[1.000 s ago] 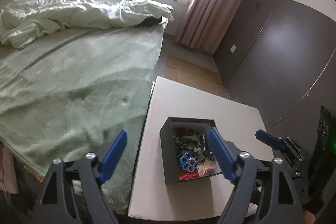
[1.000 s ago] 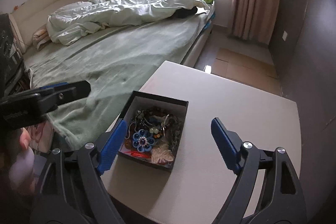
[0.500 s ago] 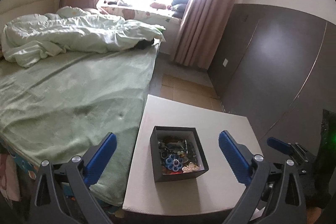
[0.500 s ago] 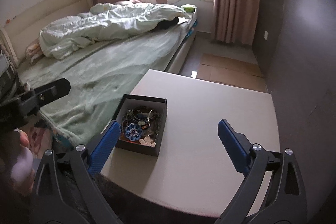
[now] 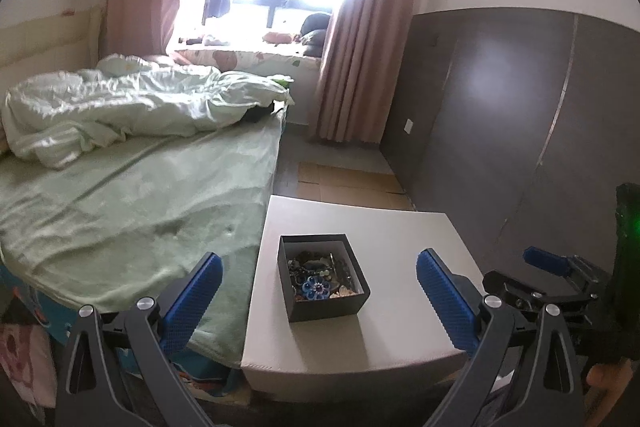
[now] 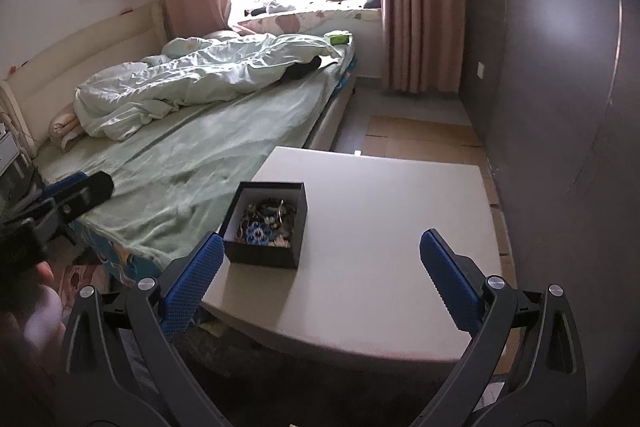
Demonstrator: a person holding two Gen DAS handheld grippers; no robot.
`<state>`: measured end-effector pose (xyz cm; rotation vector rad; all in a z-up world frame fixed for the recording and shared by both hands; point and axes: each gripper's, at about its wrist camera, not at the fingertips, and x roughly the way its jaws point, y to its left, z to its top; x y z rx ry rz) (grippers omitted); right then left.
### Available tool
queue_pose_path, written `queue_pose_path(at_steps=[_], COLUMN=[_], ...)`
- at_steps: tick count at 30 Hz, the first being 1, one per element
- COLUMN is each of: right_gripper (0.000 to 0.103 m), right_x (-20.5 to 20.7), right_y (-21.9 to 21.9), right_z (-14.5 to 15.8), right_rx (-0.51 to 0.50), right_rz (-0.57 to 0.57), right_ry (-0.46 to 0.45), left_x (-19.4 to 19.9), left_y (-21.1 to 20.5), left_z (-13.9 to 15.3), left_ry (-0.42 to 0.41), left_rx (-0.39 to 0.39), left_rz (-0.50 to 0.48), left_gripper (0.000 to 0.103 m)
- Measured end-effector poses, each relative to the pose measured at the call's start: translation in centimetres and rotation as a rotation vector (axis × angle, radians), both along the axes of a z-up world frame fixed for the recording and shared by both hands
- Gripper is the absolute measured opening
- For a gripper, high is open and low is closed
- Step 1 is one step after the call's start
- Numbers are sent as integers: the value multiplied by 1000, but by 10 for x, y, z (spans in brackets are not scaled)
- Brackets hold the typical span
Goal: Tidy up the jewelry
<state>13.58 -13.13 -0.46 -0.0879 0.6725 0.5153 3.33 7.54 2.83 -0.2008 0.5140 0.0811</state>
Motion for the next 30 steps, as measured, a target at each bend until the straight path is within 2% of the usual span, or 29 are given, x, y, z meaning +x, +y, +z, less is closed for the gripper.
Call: queue_pose_path(at_steps=[5, 11, 19, 30], right_gripper=[98, 98, 98, 98], right_x=[-20, -43, -71, -93], right_y=[-19, -24, -27, -41], right_z=[7, 8, 4, -4], right_rx=[52, 46, 10, 24], right_rz=[-22, -12, -20, -50], right_ry=[0, -11, -31, -31], left_x=[-21, -44, -71, -86], left_y=[-7, -13, -12, -22], left_z=[5, 3, 0, -15], left_ry=[-23, -47, -62, -59], left_rx=[44, 75, 76, 89], left_rz=[-10, -5, 1, -21], left_gripper=[94, 94, 94, 94])
